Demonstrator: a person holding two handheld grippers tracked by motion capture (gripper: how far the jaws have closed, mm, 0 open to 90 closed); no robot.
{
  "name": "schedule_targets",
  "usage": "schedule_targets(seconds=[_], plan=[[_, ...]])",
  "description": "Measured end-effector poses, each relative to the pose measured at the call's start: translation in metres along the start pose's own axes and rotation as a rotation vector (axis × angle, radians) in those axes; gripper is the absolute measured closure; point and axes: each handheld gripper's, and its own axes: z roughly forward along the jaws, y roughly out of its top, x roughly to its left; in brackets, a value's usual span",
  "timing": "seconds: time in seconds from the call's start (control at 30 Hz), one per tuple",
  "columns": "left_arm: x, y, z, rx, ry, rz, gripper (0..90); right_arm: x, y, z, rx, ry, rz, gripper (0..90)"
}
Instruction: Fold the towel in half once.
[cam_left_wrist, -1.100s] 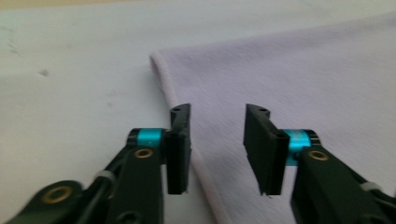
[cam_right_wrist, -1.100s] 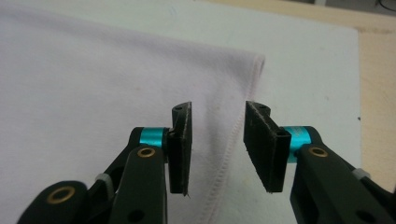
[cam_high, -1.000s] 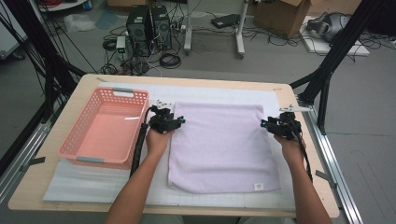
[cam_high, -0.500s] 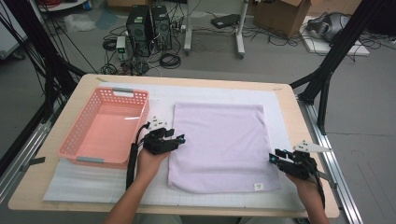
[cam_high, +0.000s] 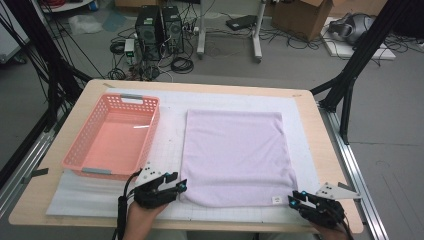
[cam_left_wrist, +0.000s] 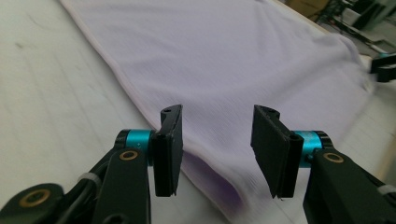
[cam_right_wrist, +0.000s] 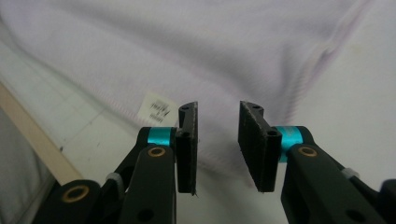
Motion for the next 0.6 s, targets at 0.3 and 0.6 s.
schedule_targets(seconds=[0.3,0.6], plan=[[-0.015,-0.017,0.004,0.121,0.06,0.033,86.7,0.015,-0.002,-0.007,0.061,-0.068,-0.055,86.7],[-0.008,-0.019,-0.019,0.095,-0.018,-0.035,72.8,0.008,-0.004,-0.022,0.026,0.048,0.012,66.3]])
